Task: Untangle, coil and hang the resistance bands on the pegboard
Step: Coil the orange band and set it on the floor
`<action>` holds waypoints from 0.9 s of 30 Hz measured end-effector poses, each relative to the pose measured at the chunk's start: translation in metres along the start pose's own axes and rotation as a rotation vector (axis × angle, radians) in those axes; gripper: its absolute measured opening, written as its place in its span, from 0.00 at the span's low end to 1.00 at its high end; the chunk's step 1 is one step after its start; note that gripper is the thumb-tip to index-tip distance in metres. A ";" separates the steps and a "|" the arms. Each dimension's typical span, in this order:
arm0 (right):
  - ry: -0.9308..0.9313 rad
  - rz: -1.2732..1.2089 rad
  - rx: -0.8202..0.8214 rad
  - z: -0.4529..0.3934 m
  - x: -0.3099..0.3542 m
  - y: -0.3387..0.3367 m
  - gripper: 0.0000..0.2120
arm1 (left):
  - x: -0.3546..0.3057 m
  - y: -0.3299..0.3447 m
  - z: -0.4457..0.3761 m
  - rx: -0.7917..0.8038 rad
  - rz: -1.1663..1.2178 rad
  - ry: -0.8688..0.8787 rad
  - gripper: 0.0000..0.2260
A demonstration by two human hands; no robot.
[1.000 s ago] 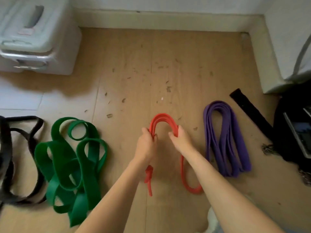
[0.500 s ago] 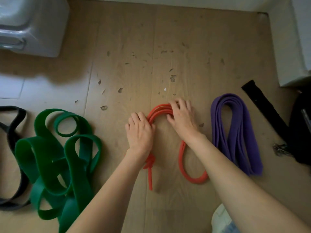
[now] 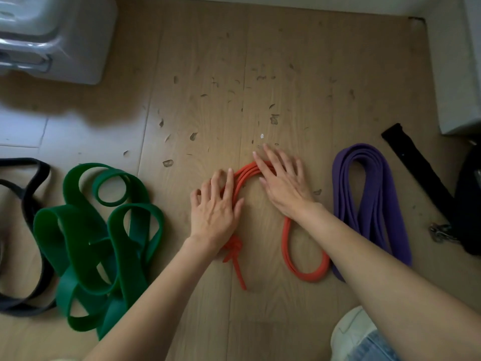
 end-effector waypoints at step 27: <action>0.404 -0.776 -0.012 0.092 0.096 -0.001 0.12 | 0.052 -0.006 0.103 -0.211 0.733 -0.261 0.04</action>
Point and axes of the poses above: each hand's wrist, its own z-axis away from the middle knuckle, its own y-axis out of the palm, x = y × z, the point moved 3 cm from there along -z, towards the middle knuckle, and after that the axes turned 2 degrees about -x, right-handed, at the moved point
